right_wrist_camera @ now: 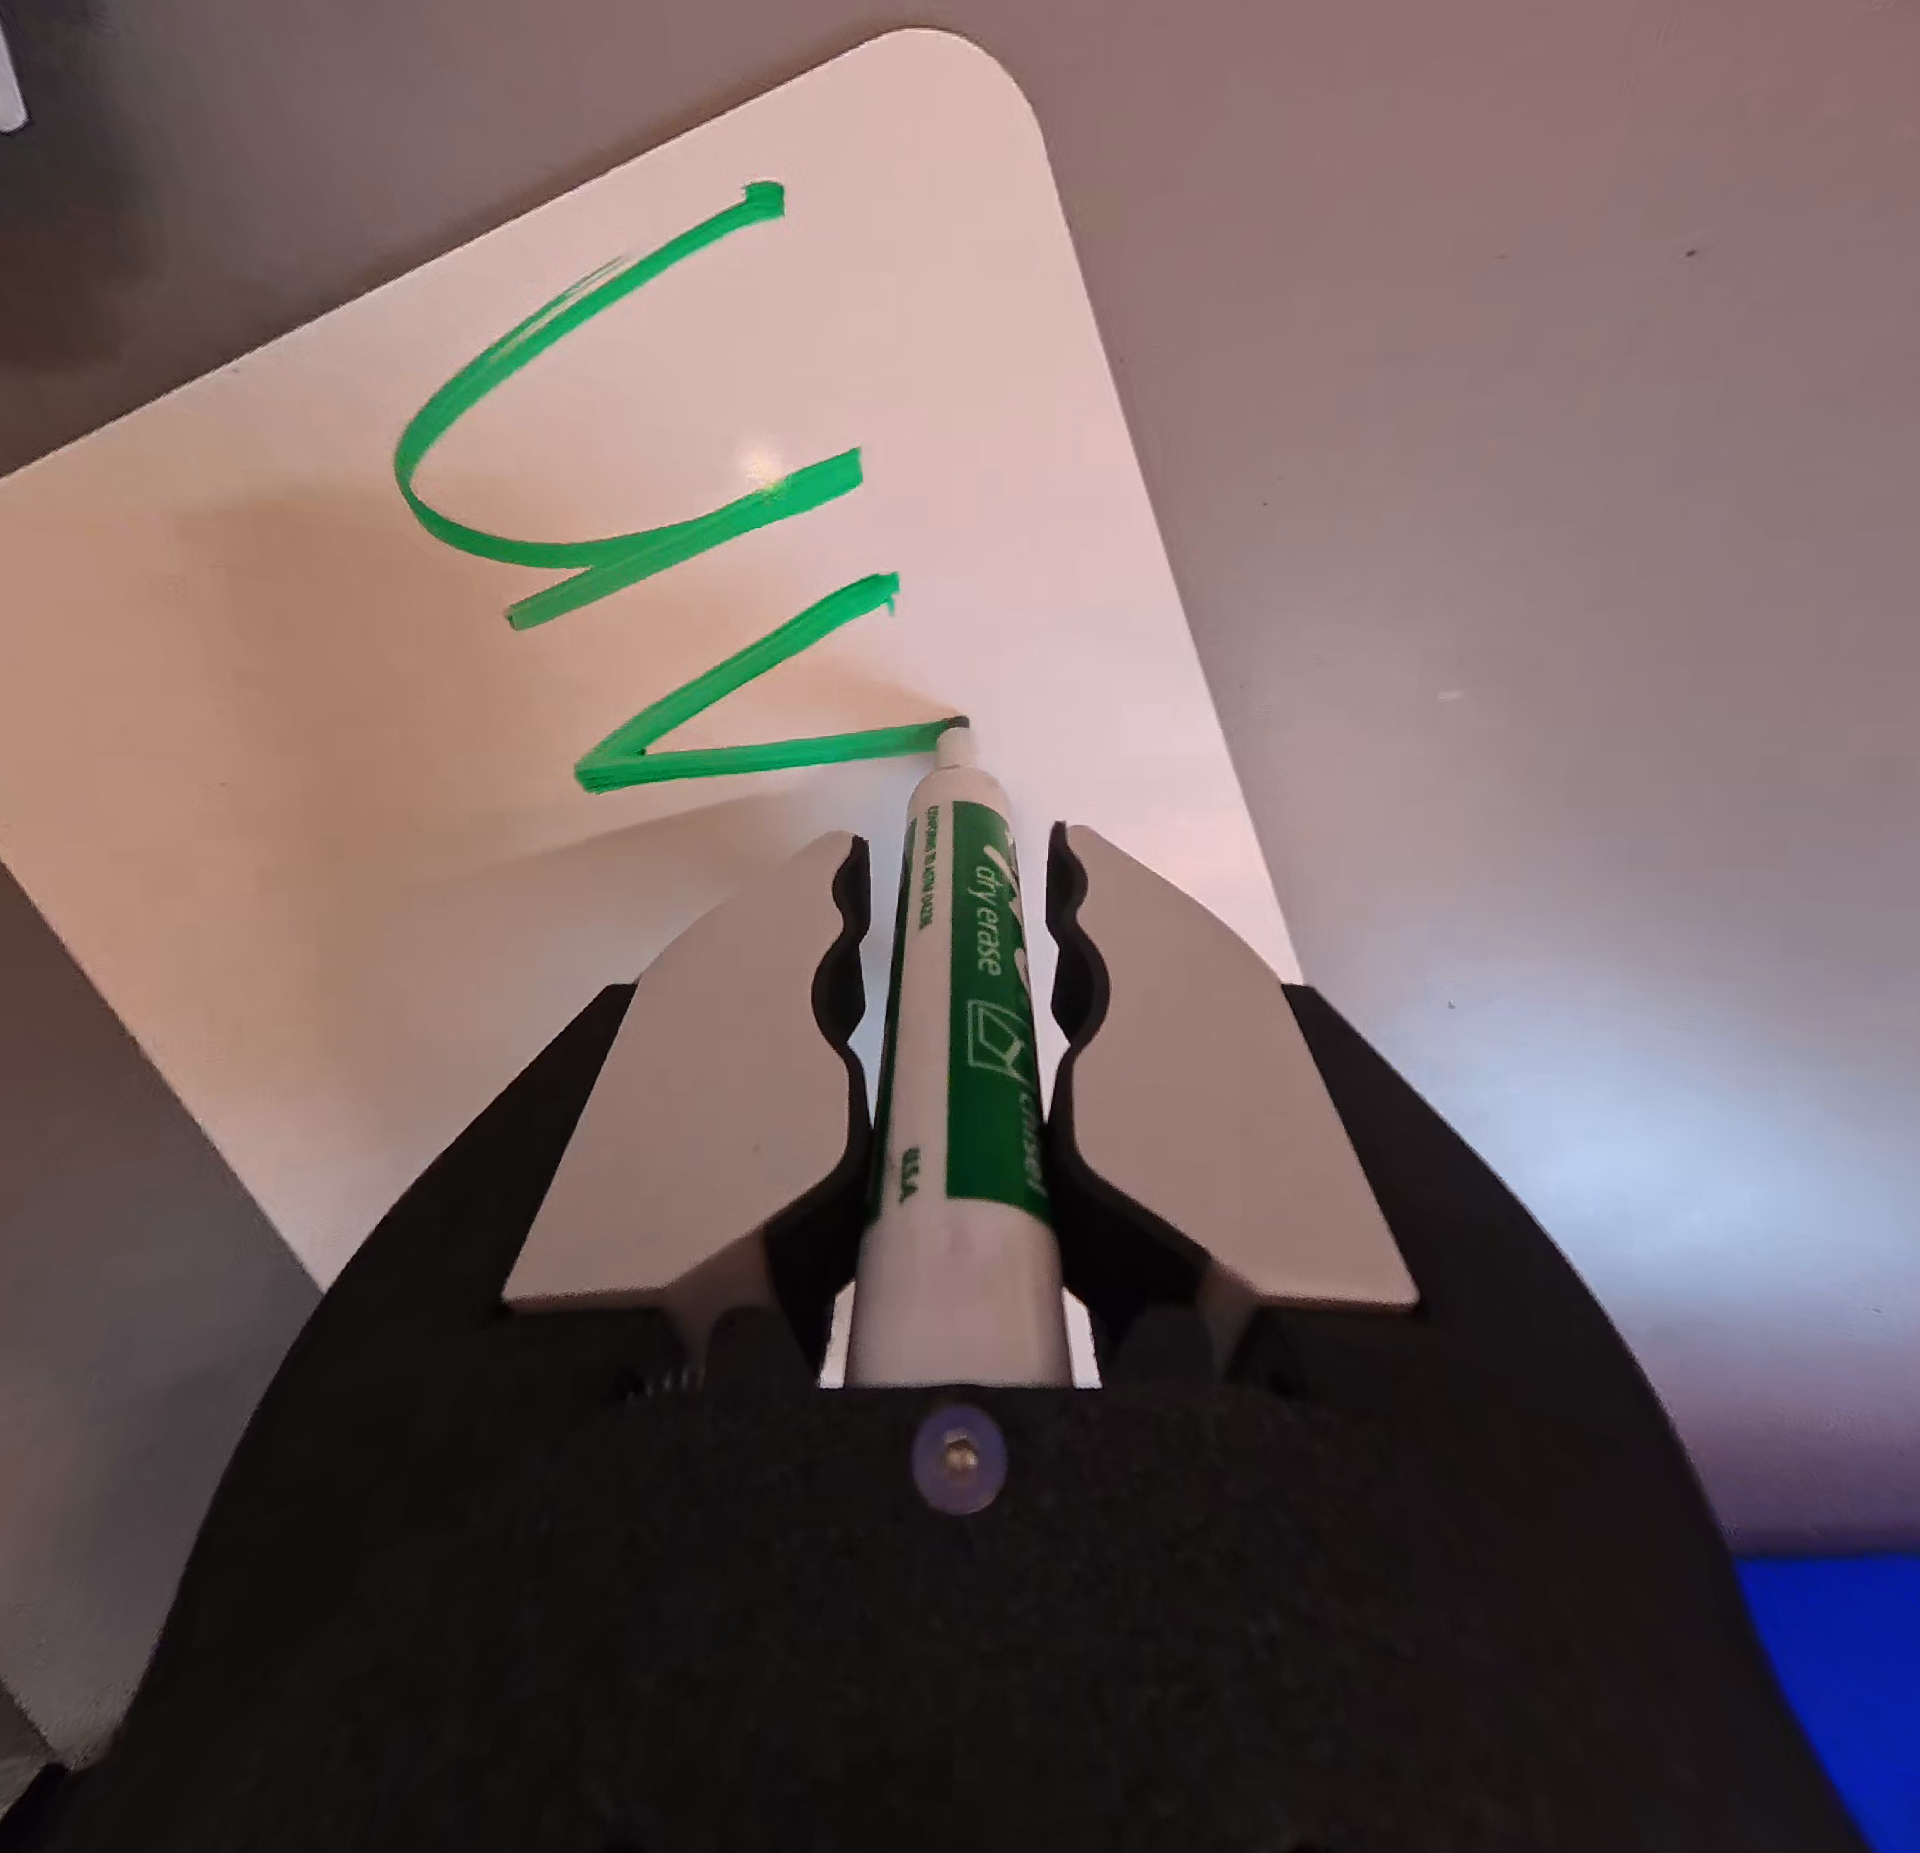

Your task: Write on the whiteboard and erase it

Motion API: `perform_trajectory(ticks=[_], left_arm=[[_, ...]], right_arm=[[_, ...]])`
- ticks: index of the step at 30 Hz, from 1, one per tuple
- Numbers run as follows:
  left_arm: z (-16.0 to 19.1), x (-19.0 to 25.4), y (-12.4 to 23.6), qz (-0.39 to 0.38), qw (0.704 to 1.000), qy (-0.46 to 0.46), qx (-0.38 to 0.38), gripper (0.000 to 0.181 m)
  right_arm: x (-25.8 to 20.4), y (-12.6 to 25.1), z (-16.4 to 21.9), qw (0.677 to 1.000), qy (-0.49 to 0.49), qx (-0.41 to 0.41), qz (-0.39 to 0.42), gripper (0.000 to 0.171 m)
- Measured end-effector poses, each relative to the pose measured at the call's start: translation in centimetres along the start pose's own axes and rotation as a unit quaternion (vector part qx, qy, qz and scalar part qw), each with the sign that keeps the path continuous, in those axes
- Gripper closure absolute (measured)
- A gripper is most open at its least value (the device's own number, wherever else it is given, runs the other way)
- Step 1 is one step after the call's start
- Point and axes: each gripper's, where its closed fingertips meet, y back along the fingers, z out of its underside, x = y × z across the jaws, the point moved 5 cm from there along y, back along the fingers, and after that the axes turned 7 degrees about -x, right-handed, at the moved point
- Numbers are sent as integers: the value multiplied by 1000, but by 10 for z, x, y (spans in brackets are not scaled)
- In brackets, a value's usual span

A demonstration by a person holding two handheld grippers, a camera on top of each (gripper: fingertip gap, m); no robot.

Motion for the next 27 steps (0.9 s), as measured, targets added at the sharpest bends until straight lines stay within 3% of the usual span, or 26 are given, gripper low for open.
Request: perform_trajectory(ticks=[8, 27], left_arm=[[0, 0, 0, 2, 1000, 3, 1, 162], [0, -1, 0, -3, 1000, -3, -1, 162]], right_arm=[[-1, 23, 10, 999, -22, 44, 3, 138], [0, 6, 10, 999, -23, 32, 6, 138]])
